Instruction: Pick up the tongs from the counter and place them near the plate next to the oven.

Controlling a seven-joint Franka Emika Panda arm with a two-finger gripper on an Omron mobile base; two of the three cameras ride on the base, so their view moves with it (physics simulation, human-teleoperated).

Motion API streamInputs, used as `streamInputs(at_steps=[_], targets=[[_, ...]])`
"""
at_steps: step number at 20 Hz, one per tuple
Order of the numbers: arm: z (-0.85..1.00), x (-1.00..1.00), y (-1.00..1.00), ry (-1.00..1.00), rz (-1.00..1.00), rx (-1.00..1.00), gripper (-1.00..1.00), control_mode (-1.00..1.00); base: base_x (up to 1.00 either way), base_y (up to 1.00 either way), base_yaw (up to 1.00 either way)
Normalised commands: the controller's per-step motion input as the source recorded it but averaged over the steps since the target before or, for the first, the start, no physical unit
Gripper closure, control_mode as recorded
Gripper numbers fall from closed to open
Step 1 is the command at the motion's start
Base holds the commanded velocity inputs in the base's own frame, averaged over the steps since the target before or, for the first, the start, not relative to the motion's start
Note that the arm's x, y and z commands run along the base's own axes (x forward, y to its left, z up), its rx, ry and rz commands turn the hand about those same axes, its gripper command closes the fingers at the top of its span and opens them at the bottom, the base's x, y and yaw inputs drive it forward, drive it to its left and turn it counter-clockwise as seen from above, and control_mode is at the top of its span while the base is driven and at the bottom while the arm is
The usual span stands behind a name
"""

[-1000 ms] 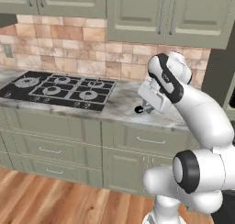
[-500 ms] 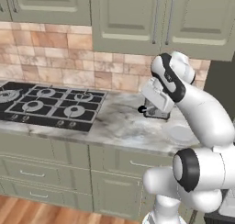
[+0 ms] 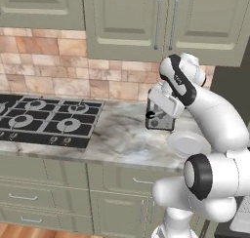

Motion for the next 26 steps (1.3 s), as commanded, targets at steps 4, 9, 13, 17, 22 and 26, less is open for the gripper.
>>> streamInputs(at_steps=[4, 9, 13, 17, 22, 26], targets=[[0.0, 0.0, 0.0, 0.0, 0.0, 0.0, 1.0, 1.0, 0.08, 0.12, -0.05], [0.0, 0.0, 0.0, 0.0, 0.0, 0.0, 1.0, 1.0, 0.0, 0.0, 0.0], [0.0, 0.0, 0.0, 0.0, 0.0, 0.0, 1.0, 1.0, 0.0, 0.0, 0.0], [-0.06, 0.25, 0.05, 0.0, 0.0, -0.07, 1.0, -1.0, 0.03, 0.01, 0.0], [-0.18, 0.56, 0.19, 0.0, -0.05, -0.14, 1.0, -1.0, 0.0, 0.0, 0.0], [-0.46, 0.4, 0.2, 0.09, 0.23, -0.2, 1.0, -1.0, 0.0, 0.0, 0.0]])
